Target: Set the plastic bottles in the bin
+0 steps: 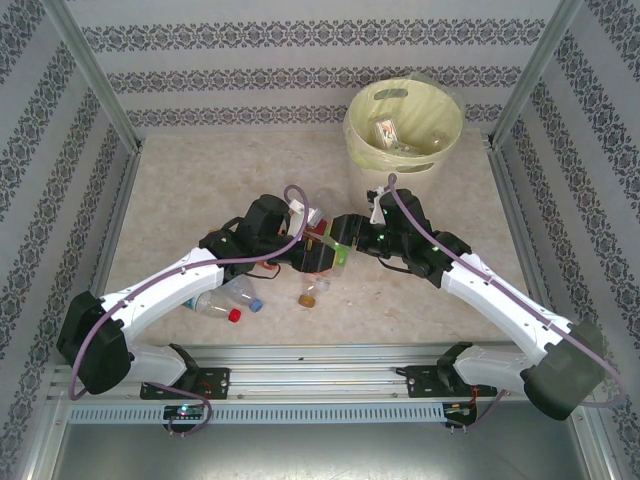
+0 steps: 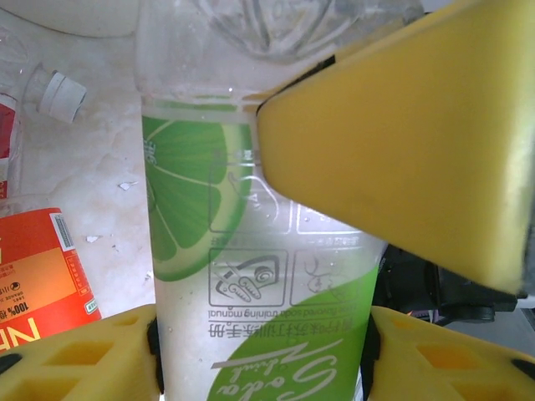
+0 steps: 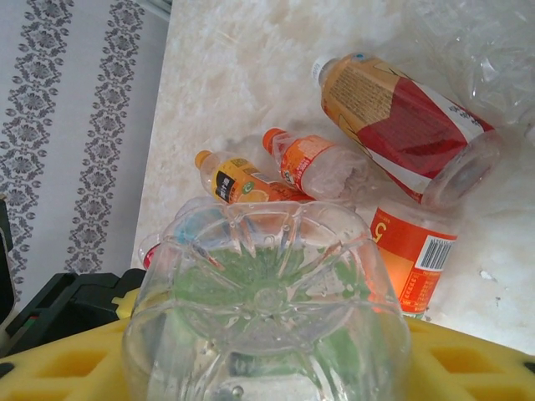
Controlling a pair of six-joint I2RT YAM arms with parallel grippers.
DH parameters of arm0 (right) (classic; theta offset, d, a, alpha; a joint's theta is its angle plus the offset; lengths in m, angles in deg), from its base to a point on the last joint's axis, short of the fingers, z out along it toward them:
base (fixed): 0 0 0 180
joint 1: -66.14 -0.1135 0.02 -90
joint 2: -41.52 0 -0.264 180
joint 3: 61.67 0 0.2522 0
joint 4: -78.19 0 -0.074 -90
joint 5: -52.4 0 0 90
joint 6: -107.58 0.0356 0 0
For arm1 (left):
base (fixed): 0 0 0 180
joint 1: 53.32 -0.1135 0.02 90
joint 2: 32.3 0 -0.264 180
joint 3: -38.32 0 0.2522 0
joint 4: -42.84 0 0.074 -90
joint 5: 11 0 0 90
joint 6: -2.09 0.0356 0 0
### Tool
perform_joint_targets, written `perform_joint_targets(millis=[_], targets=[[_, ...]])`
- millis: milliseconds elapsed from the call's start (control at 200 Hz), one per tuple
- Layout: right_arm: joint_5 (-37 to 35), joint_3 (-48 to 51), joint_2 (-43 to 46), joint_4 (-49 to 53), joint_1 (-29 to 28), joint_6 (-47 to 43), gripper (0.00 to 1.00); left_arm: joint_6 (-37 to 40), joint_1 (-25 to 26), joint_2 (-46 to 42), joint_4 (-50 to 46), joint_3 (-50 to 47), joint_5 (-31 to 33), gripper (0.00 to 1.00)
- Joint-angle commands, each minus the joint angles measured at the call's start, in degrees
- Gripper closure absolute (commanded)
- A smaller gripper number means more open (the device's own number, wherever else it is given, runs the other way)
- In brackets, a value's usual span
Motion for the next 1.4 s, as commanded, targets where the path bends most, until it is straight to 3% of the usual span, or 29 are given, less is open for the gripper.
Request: perform_joint_targets(millis=[0,325,709,1144,1394], targets=[[-1.1,-1.5,1.0,0.1,-0.7,-1.3,0.43,-1.0,0.8,-1.9,3.8,-0.9,-0.7,0.34],[-6.2,-5.8,6.2,9.4,0.9,-7.8,0.46,-7.4,0.7,-5.8,8.5,-1.6,0.5,0.00],[-10.3,-23.2,8.6,22.4,13.7,-20.0,0.46,-6.8,0.6,-12.5,6.6,-6.5,7.7,0.00],[-16.5,-50.0,-9.0,25.0,21.4,-30.3,0.45,-7.9,0.6,-16.7,4.9,-11.9,8.8,0.00],[-20.6,-62.2,-21.3,25.3,25.2,-31.6,0.46,-8.7,0.5,-16.9,4.6,-12.5,9.7,0.00]])
